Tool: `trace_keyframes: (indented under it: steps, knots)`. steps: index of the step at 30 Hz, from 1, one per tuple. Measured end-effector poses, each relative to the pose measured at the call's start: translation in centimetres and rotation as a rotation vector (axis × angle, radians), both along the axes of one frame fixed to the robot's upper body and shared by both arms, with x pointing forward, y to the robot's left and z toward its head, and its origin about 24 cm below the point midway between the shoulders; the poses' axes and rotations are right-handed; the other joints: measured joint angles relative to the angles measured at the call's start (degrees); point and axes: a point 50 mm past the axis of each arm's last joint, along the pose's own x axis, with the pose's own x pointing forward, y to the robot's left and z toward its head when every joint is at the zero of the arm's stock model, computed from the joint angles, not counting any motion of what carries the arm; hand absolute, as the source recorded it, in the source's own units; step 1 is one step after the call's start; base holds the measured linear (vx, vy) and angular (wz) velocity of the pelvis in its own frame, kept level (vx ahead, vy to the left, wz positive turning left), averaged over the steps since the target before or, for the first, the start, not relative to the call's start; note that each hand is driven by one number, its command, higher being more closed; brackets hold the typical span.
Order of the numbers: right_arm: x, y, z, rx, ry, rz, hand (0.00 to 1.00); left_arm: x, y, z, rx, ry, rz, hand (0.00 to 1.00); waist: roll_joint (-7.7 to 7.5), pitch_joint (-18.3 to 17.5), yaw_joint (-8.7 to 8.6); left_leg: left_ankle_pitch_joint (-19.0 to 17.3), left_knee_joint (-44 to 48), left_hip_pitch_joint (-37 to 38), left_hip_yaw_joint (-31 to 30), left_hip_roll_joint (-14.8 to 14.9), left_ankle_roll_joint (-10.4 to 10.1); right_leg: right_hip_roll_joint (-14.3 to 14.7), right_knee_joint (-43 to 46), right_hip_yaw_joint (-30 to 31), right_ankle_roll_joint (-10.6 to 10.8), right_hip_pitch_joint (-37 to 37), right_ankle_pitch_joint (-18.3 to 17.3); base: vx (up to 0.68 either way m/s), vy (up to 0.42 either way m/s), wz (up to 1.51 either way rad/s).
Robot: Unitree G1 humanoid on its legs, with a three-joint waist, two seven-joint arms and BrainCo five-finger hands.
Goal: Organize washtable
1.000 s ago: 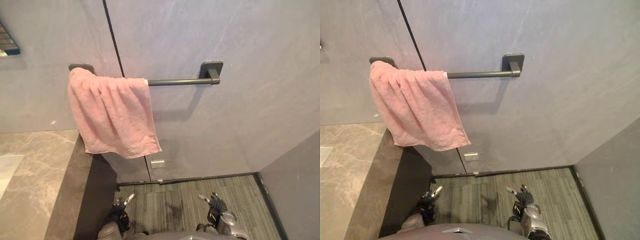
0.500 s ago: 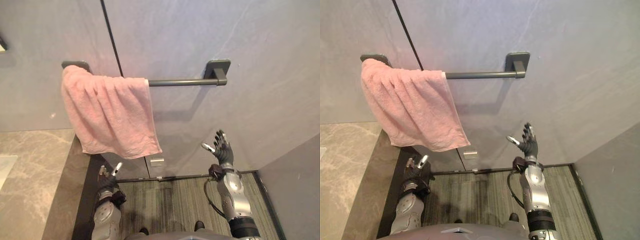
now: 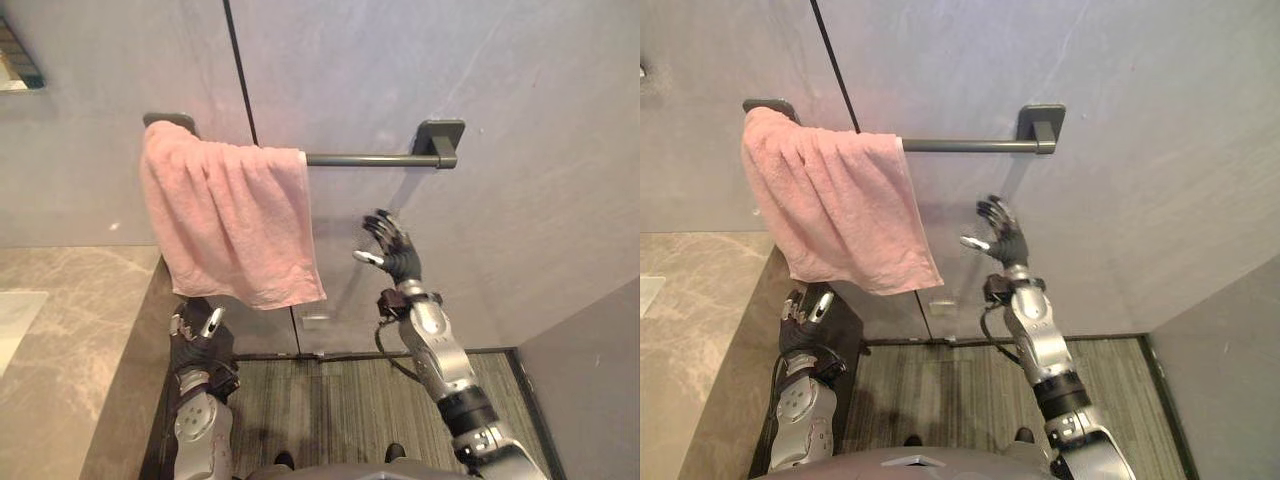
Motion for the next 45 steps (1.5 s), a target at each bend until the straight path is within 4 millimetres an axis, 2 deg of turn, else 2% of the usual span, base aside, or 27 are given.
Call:
trace_keyframes:
  steps: [2, 5, 8, 13, 14, 20, 25, 38, 41, 45]
  knots:
    - [1.0, 1.8, 1.7, -0.005, -0.05, 0.083, 0.0, 0.2, -0.2, 0.5, -0.002, -0.027, -0.003, 0.0, 0.07, 0.0, 0.89, 0.63, -0.02, -0.55, -0.79, 0.48, -0.21, 0.41, -0.01, -1.05, -0.36, 0.0, -0.06, -0.05, -0.046, 0.2]
    - [1.7, 3.3, 3.2, -0.026, -0.095, 0.139, 0.0, 0.2, -0.3, 0.5, -0.003, -0.027, -0.005, 0.0, 0.15, 0.03, 2.06, 1.37, 0.05, -0.79, -1.7, 0.87, -0.49, 0.74, -0.13, -2.08, -0.66, 0.12, -0.18, -0.01, -0.044, 0.18]
    - [1.6, 4.4, 3.5, -0.016, -0.101, 0.173, 0.0, 0.2, -0.5, 0.5, -0.006, -0.025, -0.004, 0.0, 0.11, 0.0, 2.56, 1.85, 0.54, -1.83, -2.93, 0.84, -0.63, 0.69, -0.66, -3.42, -0.74, 0.13, -0.08, 0.02, -0.02, 0.21]
    - [1.7, 5.9, 2.7, -0.07, -0.071, 0.228, 0.0, 0.2, -1.0, 0.3, -0.014, -0.019, -0.021, 0.0, 0.1, -0.01, 2.94, 2.01, 0.59, -2.07, -3.4, 0.86, -0.82, 0.71, -1.1, -3.9, -0.86, 0.4, 0.06, 0.01, -0.005, 0.07]
    - [1.8, 5.9, 2.9, -0.072, -0.078, 0.226, 1.0, 0.3, -1.4, 0.3, -0.02, -0.021, -0.035, 0.0, 0.1, -0.01, 3.0, 2.13, 0.59, -2.36, -3.53, 0.93, -0.88, 0.82, -1.58, -4.0, -0.94, 0.42, 0.42, 0.0, 0.0, 0.0]
    - [3.0, 5.7, 3.0, -0.119, -0.066, 0.208, 1.0, 0.6, -1.8, 0.3, -0.016, -0.019, -0.066, 0.0, 0.12, 0.0, 3.45, 2.41, 0.56, -3.46, -4.35, 2.1, -1.29, 1.99, -1.97, -4.56, -1.39, 0.48, 0.72, -0.04, -0.024, 0.05]
    - [3.1, 5.5, 2.8, -0.136, -0.051, 0.197, 1.0, 0.5, -1.6, 0.2, -0.015, -0.01, -0.056, 0.0, 0.27, 0.1, 4.76, 2.75, 0.56, -3.93, -5.11, 3.11, -1.8, 2.98, -2.02, -5.15, -1.9, 0.48, 0.57, -0.02, -0.036, 0.07]
    - [3.6, 4.2, 3.2, -0.097, -0.05, 0.122, 1.0, 0.4, -1.2, 0.3, -0.005, -0.011, -0.032, 0.0, 0.31, 0.13, 4.65, 2.71, 0.59, -3.44, -4.02, 3.21, -1.78, 3.06, -2.47, -4.45, -1.94, 0.48, 0.61, 0.01, -0.003, -0.03]
    - [3.6, 3.7, 3.0, -0.087, -0.04, 0.106, 1.0, 0.2, -0.7, 0.3, -0.004, -0.011, -0.007, 0.0, 0.4, 0.19, 4.6, 2.58, 0.59, -2.52, -3.18, 3.2, -1.78, 3.02, -2.45, -3.89, -1.93, 0.66, 0.62, 0.01, 0.008, -0.11]
    - [2.7, 2.9, 2.2, -0.053, -0.027, 0.084, 1.0, 0.0, 0.4, 0.7, 0.012, -0.026, 0.048, 0.0, 0.52, 0.27, 4.29, 2.17, 0.57, -1.7, -2.33, 3.19, -1.8, 2.95, -2.44, -3.15, -1.92, 1.03, 0.61, 0.0, 0.012, -0.1]
